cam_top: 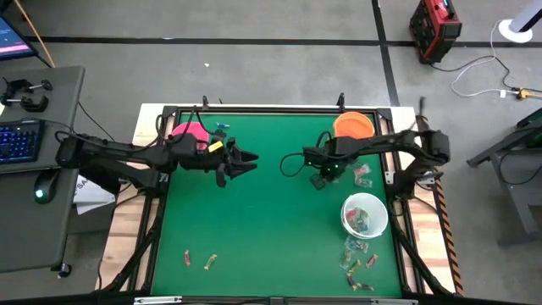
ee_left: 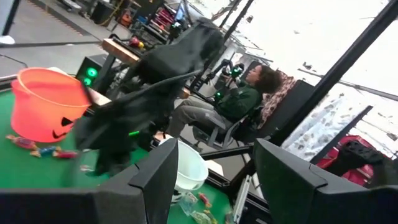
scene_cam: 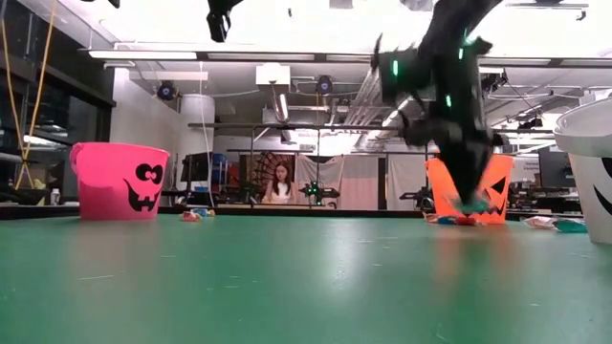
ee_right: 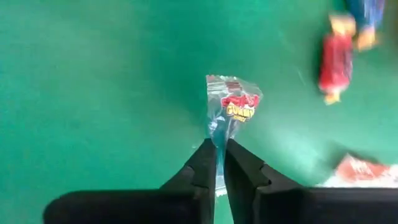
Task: Sort candy by brand, put in halloween buckets
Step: Put the blue gummy into the white bucket
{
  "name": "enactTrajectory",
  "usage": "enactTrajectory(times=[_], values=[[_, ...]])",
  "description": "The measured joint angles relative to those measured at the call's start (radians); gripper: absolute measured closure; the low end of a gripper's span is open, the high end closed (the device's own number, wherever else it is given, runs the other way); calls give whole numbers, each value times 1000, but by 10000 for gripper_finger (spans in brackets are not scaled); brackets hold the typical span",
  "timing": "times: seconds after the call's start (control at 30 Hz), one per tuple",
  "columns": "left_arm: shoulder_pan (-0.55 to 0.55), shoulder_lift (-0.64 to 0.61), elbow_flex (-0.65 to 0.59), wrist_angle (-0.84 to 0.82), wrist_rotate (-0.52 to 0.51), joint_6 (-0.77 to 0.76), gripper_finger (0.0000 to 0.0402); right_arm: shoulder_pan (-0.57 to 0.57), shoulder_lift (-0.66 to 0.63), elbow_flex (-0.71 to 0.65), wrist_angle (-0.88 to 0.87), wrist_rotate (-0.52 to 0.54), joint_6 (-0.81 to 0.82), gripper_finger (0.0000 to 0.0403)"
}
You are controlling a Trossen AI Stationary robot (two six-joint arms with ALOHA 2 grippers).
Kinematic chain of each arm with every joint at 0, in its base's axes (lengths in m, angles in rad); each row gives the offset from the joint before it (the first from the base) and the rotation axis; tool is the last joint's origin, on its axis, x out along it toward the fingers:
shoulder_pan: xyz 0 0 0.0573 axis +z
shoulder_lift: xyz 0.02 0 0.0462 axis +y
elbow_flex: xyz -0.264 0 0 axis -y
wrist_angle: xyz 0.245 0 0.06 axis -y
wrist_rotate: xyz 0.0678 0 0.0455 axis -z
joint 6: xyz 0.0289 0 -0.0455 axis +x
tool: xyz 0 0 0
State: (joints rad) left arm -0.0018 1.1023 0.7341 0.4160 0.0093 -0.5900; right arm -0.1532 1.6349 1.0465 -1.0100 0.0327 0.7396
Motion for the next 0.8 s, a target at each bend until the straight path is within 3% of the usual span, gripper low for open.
enactTrajectory(times=[0.2, 0.4, 0.6, 0.8], values=[[25, 0, 0, -1, -12, 0, 204, 216, -208, 101, -110, 20, 91, 398], [31, 0, 0, -1, -33, 0, 204, 534, -389, 101, -171, 118, 498, 399], [31, 0, 0, -1, -67, 0, 204, 772, -403, 101, -251, 124, 783, 400], [34, 1, 0, 0, -77, 18, 204, 821, -357, 100, -414, 7, 876, 400]])
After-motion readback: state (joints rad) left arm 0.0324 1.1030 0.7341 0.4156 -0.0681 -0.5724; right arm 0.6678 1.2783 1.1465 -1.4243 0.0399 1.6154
